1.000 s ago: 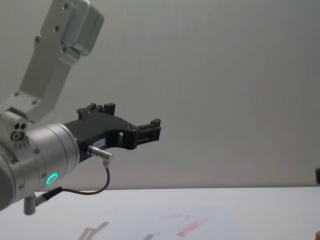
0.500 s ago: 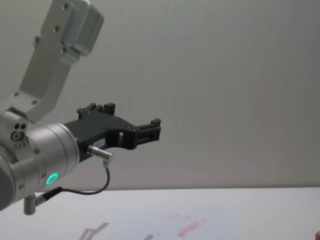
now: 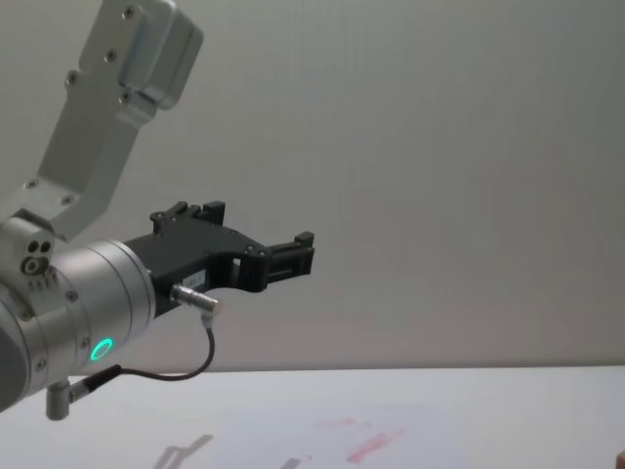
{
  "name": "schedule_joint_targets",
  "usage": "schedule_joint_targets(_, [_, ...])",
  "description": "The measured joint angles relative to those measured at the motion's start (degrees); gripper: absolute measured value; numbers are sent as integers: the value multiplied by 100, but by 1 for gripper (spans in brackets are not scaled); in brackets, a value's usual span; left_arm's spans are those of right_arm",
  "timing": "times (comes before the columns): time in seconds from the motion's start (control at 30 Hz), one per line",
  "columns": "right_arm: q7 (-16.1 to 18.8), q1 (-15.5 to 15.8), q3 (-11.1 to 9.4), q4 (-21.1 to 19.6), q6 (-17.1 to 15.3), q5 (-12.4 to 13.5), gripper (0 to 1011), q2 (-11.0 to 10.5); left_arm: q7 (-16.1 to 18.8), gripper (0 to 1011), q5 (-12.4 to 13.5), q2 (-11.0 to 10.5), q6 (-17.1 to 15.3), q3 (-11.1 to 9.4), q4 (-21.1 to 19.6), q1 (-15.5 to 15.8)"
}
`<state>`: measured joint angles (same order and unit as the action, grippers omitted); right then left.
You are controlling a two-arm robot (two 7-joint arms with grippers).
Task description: Use the one hand to pick up the stamp and affix it onto the A4 paper.
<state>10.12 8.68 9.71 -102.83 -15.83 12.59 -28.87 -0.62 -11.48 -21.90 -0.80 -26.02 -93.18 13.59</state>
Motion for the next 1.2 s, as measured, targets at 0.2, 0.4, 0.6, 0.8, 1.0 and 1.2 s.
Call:
schedule_joint_targets(0.2, [153, -166, 81, 173, -85, -229, 1001, 94, 0, 1001, 0, 0, 0, 0, 0, 0])
schedule_joint_targets(0.4, [292, -333, 146, 342, -146, -429, 1001, 188, 0, 1001, 0, 0, 0, 0, 0, 0])
schedule_joint_targets(0.6, [370, -468, 200, 495, -207, -589, 1001, 274, 0, 1001, 0, 0, 0, 0, 0, 0])
schedule_joint_targets(0.8, [392, -545, 232, 598, -260, -675, 996, 331, 0, 1001, 0, 0, 0, 0, 0, 0])
schedule_joint_targets(1.0, [406, -589, 252, 655, -293, -726, 855, 365, 0, 1001, 0, 0, 0, 0, 0, 0])
schedule_joint_targets(1.2, [415, -615, 264, 690, -314, -760, 705, 385, 0, 1001, 0, 0, 0, 0, 0, 0])
